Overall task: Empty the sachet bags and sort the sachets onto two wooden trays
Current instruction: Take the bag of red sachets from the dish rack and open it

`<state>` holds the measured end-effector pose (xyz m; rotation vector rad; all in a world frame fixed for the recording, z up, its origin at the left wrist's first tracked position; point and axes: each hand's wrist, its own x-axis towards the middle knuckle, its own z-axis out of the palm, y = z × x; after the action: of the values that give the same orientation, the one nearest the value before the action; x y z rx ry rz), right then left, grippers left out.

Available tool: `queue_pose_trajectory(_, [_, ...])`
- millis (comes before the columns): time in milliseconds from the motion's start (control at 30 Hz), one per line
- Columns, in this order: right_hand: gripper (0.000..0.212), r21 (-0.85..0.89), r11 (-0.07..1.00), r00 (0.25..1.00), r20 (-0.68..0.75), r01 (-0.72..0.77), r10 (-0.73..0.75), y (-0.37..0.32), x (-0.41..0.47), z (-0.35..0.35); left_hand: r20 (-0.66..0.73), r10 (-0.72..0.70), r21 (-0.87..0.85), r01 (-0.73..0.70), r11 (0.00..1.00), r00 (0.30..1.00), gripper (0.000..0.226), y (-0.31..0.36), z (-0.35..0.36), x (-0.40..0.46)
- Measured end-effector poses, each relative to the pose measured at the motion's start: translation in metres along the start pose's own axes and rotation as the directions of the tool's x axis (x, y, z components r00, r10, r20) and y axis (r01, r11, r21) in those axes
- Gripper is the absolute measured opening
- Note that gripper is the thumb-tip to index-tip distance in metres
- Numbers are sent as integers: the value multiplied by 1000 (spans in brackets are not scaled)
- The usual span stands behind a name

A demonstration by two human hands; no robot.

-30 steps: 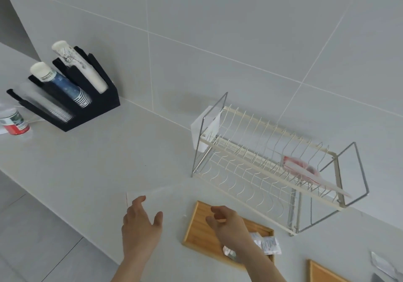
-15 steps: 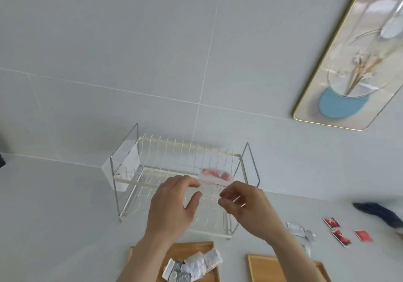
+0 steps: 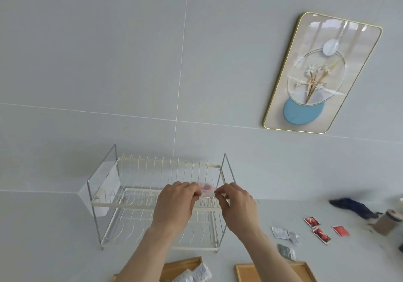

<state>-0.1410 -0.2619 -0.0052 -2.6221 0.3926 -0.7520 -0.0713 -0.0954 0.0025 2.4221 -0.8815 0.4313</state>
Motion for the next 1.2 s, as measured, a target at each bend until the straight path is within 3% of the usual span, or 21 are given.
queue_pose_trajectory(167, [9,266,963,995,-102,38,-11,-26,19,-21,-120,-52,-68,44,997,991,18,11,-30,15])
queue_pose_trajectory(267, [12,452,891,989,-144,28,42,-48,29,-54,-135,-90,-197,63,978,987,17,23,-61,29])
queue_pose_trajectory(367, [9,642,766,983,-153,19,104,-63,29,-95,-79,-57,-376,24,926,995,14,40,-98,35])
queue_pose_trajectory(500, [14,831,549,995,41,-86,93,-55,19,-129,125,-9,-600,83,796,992,17,63,-127,28])
queue_pose_trajectory(600, [29,859,453,971,225,-238,82,-30,5,-123,288,13,-710,204,674,958,16,70,-114,15])
queue_pose_trajectory(667, [34,834,438,941,301,-337,152,-15,-10,-109,375,13,-743,292,602,927,15,71,-94,2])
queue_pose_trajectory(800, [26,673,549,844,223,-496,489,5,-52,-71,522,-49,-740,480,471,852,14,70,-47,-25])
queue_pose_trajectory(867, [27,619,534,777,212,-576,592,9,-75,-56,537,-99,-709,511,486,838,14,70,-25,-36])
queue_pose_trajectory(1033, [28,615,290,661,545,-733,516,8,-105,-39,490,-230,-630,525,572,840,13,74,15,-62])
queue_pose_trajectory(1200, [26,647,161,625,595,-746,505,6,-116,-35,486,-219,-580,500,643,846,13,72,35,-80])
